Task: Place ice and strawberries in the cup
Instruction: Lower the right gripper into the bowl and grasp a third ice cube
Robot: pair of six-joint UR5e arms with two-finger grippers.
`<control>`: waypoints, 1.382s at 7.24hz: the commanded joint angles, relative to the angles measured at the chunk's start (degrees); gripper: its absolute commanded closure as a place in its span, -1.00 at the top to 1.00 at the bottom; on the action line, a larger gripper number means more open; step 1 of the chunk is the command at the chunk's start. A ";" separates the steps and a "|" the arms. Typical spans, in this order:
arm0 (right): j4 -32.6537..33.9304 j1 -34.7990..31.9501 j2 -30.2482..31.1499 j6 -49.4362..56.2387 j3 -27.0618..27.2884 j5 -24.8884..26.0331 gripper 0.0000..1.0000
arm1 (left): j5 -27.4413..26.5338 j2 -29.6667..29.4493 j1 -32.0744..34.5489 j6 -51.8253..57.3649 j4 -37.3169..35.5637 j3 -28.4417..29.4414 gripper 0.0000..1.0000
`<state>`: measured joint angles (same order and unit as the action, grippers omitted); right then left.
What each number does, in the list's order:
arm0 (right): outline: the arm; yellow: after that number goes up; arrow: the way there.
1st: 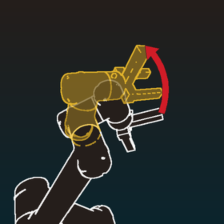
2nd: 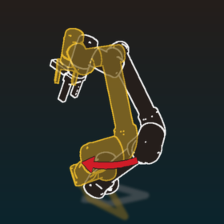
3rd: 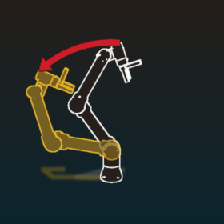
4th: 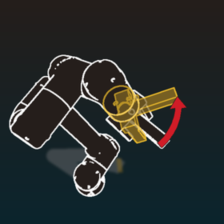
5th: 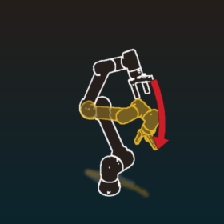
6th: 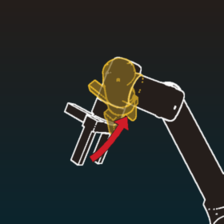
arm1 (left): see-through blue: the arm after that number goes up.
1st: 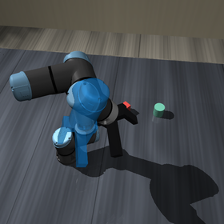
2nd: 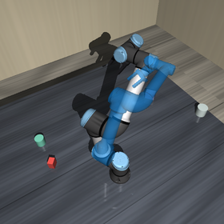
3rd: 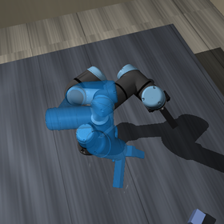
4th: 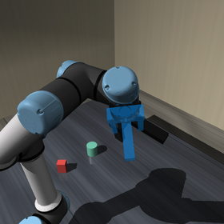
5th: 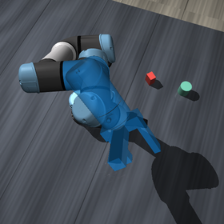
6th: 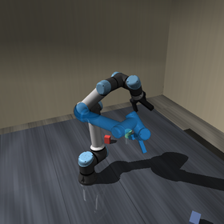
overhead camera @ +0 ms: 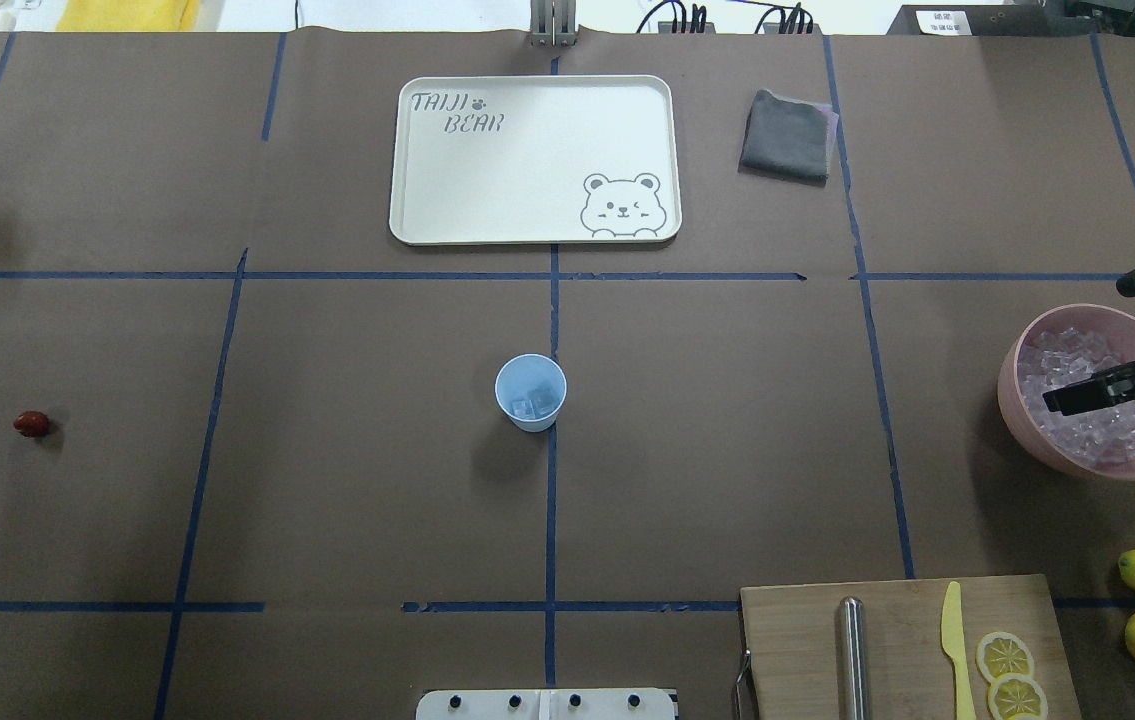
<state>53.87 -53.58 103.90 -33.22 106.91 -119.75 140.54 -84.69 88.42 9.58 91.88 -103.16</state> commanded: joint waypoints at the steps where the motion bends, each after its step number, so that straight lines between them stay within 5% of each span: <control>1: -0.43 0.66 0.51 -0.09 -0.03 -0.30 0.83 | 0.00 -0.04 0.00 0.00 -0.04 -0.03 1.00; 4: -0.52 1.46 1.04 -0.09 0.32 -0.57 0.57 | 0.00 -0.04 0.00 0.00 -0.04 -0.03 1.00; 6: -0.52 1.46 1.04 0.17 0.58 -0.83 -0.37 | 0.00 0.05 0.00 0.00 0.05 -0.03 1.00; 7: -0.52 1.46 1.04 0.43 0.58 -0.83 -0.69 | 0.00 0.05 0.00 0.00 -0.03 -0.03 1.00; 10: -0.43 1.11 3.15 0.61 3.56 -0.92 -0.88 | 0.00 -0.04 0.00 0.00 -0.04 -0.03 1.00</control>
<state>53.43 -52.29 106.16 -32.65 109.13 -120.66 140.54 -84.69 88.42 9.58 91.87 -103.18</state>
